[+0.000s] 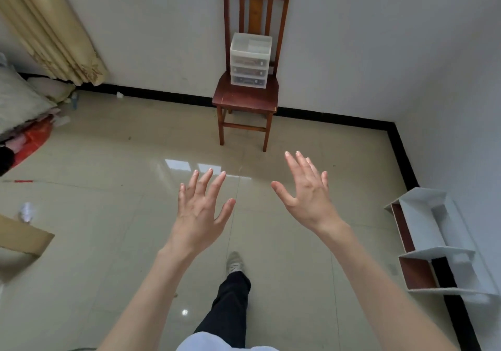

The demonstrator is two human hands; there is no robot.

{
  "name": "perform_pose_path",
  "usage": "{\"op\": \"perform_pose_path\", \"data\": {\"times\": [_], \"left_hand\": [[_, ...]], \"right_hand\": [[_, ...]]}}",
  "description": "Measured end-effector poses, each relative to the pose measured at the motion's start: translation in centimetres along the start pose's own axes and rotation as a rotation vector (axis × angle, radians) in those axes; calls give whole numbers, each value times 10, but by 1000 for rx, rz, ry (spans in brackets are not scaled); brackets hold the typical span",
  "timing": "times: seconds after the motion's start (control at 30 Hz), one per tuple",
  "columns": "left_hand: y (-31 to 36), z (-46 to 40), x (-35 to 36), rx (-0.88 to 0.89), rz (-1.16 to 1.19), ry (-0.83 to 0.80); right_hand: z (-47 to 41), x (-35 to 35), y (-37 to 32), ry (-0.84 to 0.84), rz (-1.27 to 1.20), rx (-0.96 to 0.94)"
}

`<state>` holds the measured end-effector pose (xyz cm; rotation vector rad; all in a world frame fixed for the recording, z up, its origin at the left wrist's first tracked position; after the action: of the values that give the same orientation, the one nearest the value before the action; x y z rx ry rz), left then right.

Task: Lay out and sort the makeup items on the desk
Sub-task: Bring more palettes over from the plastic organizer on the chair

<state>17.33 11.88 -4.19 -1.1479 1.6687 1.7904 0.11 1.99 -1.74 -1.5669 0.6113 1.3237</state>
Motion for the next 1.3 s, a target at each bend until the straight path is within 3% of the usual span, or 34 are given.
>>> {"op": "perform_pose_path", "data": {"times": [0.53,1.03,1.3], "left_hand": [[-49,-349,-6,-1,-58,-53],[-91,-668,12,-62,-98,-70],[-147,-779,77,-257,90,-264]], "right_hand": [[-339,-21,22,-68,36,44],[-666,-35,67,-137,105,-42],[-797,9,83,-278,124,-4]]}}
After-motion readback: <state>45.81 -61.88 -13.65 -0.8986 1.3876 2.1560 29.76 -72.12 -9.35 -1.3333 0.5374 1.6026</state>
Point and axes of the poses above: each hand's wrist, its own z-axis away from the middle knuckle, its own x-axis out of the palm, y = z × x, the point moved 8 cm from there along -z, towards the middle knuckle, and after that the axes turned 9 degrees about z, right-handed, at the moved point
